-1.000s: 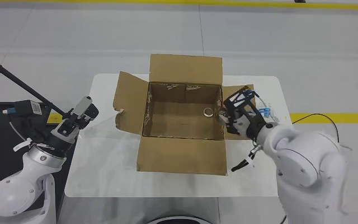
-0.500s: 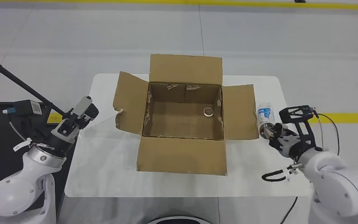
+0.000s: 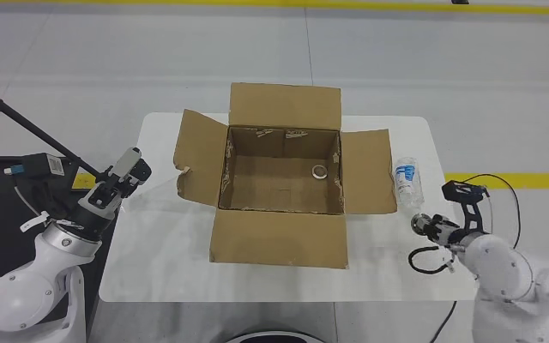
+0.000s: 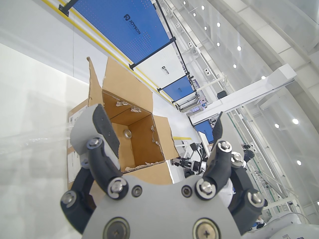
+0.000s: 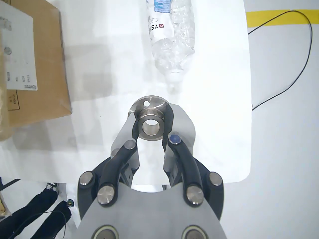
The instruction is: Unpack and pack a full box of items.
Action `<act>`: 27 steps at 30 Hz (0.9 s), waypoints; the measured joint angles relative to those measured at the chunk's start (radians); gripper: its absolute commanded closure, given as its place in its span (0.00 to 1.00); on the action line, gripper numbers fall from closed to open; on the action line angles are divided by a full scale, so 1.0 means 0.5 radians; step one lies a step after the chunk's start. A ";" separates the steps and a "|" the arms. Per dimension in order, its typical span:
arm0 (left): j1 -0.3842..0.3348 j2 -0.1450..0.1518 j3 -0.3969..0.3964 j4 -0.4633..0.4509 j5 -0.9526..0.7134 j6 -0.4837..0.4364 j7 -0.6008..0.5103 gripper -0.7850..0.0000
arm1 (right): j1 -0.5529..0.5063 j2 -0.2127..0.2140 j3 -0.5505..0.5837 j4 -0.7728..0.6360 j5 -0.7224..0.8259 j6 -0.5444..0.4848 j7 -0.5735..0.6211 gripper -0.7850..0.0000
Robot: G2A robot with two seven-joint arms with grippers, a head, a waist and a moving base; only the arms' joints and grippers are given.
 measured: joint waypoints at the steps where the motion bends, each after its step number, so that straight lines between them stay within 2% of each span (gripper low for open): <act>1: 0.000 0.000 0.000 0.000 0.000 0.000 0.000 0.00 | 0.018 0.002 -0.001 0.045 -0.004 0.011 0.000 1.00; 11: 0.000 0.000 0.000 0.000 0.000 0.000 0.000 0.00 | 0.192 0.027 -0.008 0.427 -0.090 0.179 -0.044 1.00; 20: 0.000 0.000 0.000 0.000 0.000 0.000 0.000 0.00 | 0.290 0.040 -0.081 0.564 -0.165 0.276 -0.035 1.00; 22: 0.000 0.000 0.000 0.000 0.000 0.000 0.000 0.00 | 0.302 0.043 -0.086 0.587 -0.164 0.278 -0.032 0.86; 27: 0.000 0.000 0.000 0.000 0.000 0.000 0.000 0.00 | 0.320 0.051 -0.093 0.649 -0.130 0.266 -0.043 0.75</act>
